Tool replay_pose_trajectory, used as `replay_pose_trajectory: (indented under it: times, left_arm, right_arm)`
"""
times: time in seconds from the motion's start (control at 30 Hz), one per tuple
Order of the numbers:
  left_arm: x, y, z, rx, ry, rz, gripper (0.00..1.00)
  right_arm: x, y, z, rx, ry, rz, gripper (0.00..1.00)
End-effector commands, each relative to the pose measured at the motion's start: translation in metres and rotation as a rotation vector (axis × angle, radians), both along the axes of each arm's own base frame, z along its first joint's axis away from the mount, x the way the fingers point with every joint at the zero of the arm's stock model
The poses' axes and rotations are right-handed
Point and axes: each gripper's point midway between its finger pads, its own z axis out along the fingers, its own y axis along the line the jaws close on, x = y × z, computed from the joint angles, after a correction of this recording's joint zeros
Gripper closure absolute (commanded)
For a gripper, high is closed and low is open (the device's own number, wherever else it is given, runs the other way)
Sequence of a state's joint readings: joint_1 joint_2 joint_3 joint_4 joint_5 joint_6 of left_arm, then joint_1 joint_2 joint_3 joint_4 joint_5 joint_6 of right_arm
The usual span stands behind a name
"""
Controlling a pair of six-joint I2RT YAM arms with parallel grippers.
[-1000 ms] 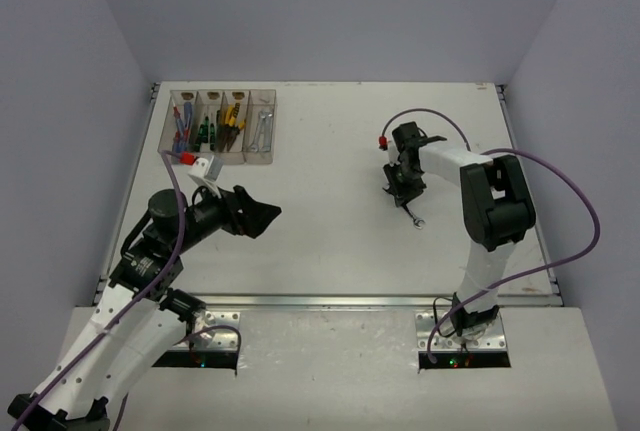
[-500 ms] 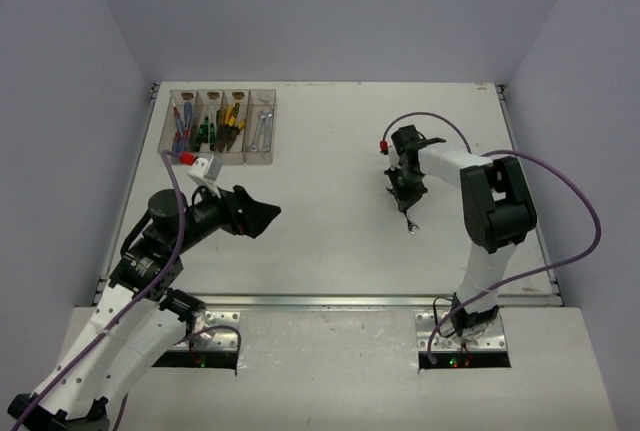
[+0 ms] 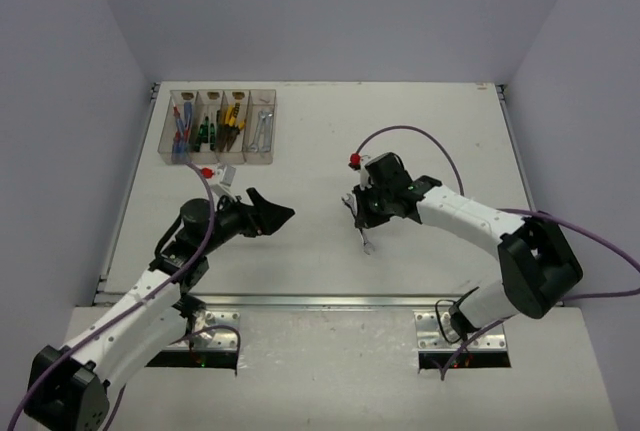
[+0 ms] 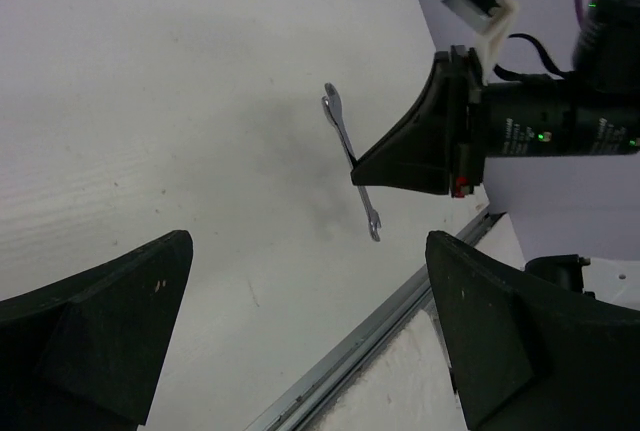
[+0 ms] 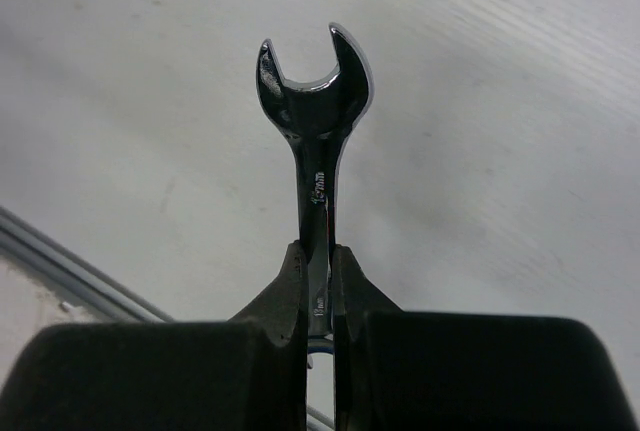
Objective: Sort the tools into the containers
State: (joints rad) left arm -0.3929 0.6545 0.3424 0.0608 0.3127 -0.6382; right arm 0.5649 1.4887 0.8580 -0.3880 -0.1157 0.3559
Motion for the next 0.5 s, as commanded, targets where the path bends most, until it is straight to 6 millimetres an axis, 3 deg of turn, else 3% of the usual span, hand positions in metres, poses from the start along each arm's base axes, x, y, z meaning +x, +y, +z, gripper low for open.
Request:
replay_pose_trajectory:
  times: [0.0,0.1,0.27,0.4,0.43,0.47]
  left_arm:
    - [0.012,-0.021,0.041,-0.237,-0.114,-0.023,0.0]
    - [0.019,-0.035,0.041,-0.26,-0.108,-0.029,0.0]
    - [0.021,-0.045,0.025,-0.253,-0.067,-0.03,0.1]
    - [0.025,-0.056,0.011,-0.238,-0.021,-0.041,0.26]
    - [0.026,-0.057,0.008,-0.234,-0.013,-0.038,0.33]
    - [0.027,-0.059,0.007,-0.234,-0.005,-0.04,0.47]
  right_arm:
    - [-0.003,0.06,0.041,0.169,-0.125,0.053,1.0]
    - [-0.02,0.1,0.07,0.207,-0.22,0.14,1.0]
    - [-0.026,0.13,0.1,0.263,-0.275,0.194,1.0]
    - [-0.033,0.154,0.112,0.281,-0.295,0.245,1.0]
    - [-0.034,0.158,0.116,0.297,-0.3,0.247,1.0]
    - [-0.035,0.163,0.122,0.325,-0.309,0.252,1.0]
